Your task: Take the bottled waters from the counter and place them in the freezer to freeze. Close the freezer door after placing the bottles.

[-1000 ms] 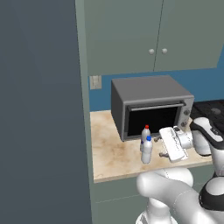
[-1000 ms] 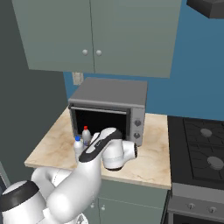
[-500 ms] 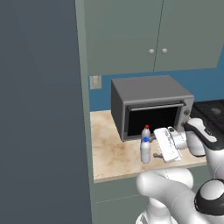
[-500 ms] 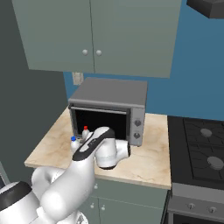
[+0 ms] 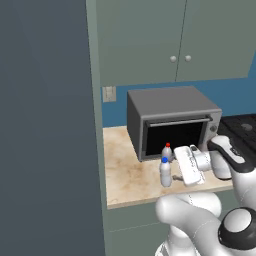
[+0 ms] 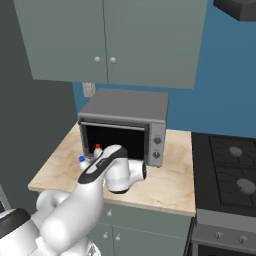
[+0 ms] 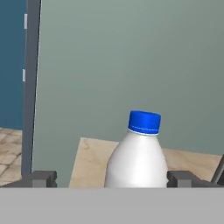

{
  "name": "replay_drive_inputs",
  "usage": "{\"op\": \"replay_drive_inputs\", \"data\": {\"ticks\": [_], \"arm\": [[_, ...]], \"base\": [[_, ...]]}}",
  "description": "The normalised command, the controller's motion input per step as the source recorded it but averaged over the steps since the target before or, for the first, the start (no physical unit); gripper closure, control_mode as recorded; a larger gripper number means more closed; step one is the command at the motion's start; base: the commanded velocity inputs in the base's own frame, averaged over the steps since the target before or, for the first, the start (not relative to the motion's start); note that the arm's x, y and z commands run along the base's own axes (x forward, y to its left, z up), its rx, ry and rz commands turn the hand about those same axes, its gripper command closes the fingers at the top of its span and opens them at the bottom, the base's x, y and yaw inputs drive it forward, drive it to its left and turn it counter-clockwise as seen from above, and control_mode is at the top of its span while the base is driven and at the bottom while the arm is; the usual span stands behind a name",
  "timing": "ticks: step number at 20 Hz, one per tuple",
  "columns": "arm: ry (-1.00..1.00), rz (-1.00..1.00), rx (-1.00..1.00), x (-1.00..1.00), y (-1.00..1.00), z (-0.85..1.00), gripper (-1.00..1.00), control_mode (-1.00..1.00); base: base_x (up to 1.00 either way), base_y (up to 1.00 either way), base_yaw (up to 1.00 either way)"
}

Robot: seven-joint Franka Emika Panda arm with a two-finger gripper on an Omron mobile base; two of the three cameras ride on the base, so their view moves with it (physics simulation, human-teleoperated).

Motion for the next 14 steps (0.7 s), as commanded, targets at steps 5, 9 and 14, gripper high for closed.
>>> {"op": "replay_drive_inputs", "data": {"ticks": [5,9,14], "arm": [[0.0,-0.05,0.0,0.28,0.0,-0.06,-1.0,-1.0],[0.0,-0.04,0.0,0.23,0.01,-0.02,-1.0,-1.0],[0.0,0.0,-0.01,0.0,0.14,-0.1,1.0,-1.0]], "base": [[0.0,0.0,0.0],[0.0,0.0,0.0],[0.0,0.0,0.0]]}}
